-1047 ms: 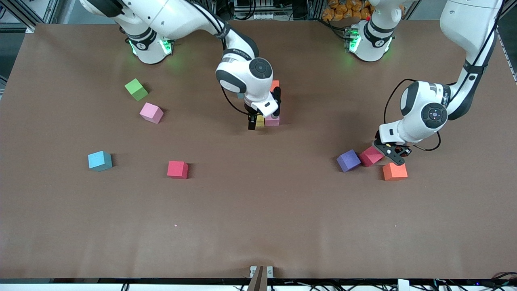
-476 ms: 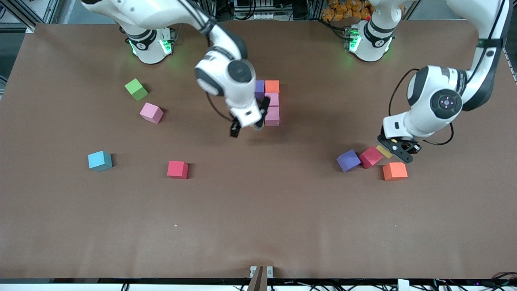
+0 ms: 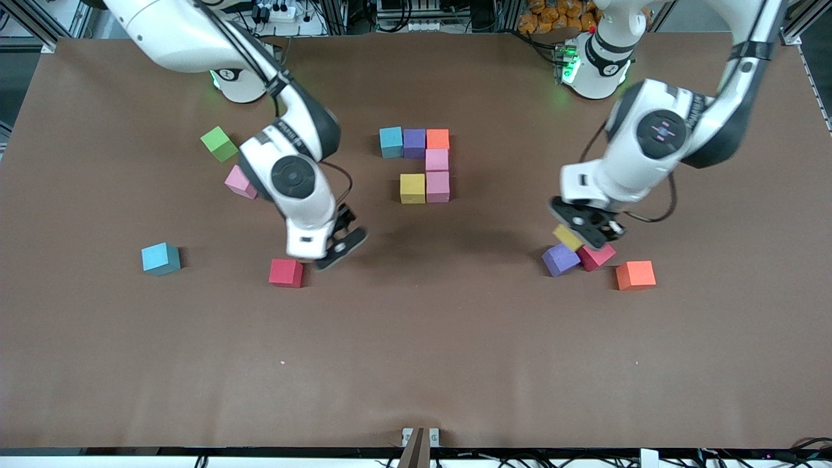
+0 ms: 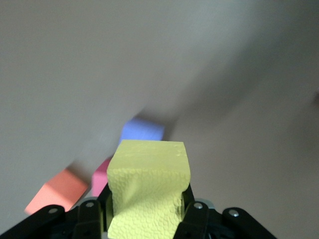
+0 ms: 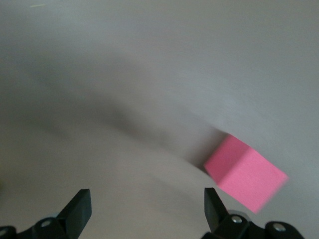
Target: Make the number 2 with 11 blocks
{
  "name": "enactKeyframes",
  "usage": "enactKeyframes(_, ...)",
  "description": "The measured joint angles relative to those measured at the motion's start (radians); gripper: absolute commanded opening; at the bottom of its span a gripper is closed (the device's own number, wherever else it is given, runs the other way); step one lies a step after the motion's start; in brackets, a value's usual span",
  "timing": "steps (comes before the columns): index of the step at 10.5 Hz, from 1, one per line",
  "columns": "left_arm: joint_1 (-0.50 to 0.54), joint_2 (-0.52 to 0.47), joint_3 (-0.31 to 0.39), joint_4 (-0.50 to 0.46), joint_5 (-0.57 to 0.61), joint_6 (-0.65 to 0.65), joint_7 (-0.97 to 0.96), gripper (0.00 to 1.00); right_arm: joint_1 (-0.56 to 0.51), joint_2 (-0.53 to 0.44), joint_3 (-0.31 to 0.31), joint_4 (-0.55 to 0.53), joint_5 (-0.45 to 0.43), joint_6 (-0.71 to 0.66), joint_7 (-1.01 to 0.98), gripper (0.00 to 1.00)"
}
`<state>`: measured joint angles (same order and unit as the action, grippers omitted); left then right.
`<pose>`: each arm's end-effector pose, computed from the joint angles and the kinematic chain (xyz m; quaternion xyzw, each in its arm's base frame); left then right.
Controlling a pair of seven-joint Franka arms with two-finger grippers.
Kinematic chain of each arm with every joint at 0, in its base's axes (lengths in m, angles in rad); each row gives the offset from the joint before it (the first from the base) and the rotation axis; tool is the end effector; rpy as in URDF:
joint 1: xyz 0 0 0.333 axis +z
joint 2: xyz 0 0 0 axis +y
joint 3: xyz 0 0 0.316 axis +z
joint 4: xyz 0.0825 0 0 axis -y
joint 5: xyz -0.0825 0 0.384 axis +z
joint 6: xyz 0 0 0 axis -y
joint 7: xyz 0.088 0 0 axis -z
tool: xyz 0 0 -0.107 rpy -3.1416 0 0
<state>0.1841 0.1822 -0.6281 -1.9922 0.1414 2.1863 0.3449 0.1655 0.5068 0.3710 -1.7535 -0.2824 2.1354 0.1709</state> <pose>0.5389 -0.2384 0.3924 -0.9092 0.4155 -0.0253 0.0042 0.5754 0.3041 0.2904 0.9687 0.2434 -0.0289 0.0389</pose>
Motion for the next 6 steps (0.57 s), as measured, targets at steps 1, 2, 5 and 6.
enactKeyframes(1, -0.039, 0.020, -0.026, 0.047, -0.001, -0.005, -0.036, 0.01, -0.001, 0.005, -0.037, 0.000, 0.001, 0.000, 0.112, 1.00)
enactKeyframes(2, -0.095, 0.048, -0.032, 0.099, -0.001, -0.020, -0.067, 0.00, -0.005, 0.017, -0.068, 0.000, 0.003, 0.009, 0.200, 1.00)
enactKeyframes(5, -0.275, 0.162, -0.033, 0.239, -0.001, -0.066, -0.156, 0.00, -0.081, 0.080, -0.092, 0.017, 0.027, 0.063, 0.281, 1.00)
enactKeyframes(6, -0.345, 0.204, -0.030, 0.284, -0.001, -0.085, -0.199, 0.00, -0.113, 0.103, -0.092, 0.018, 0.030, 0.088, 0.281, 1.00)
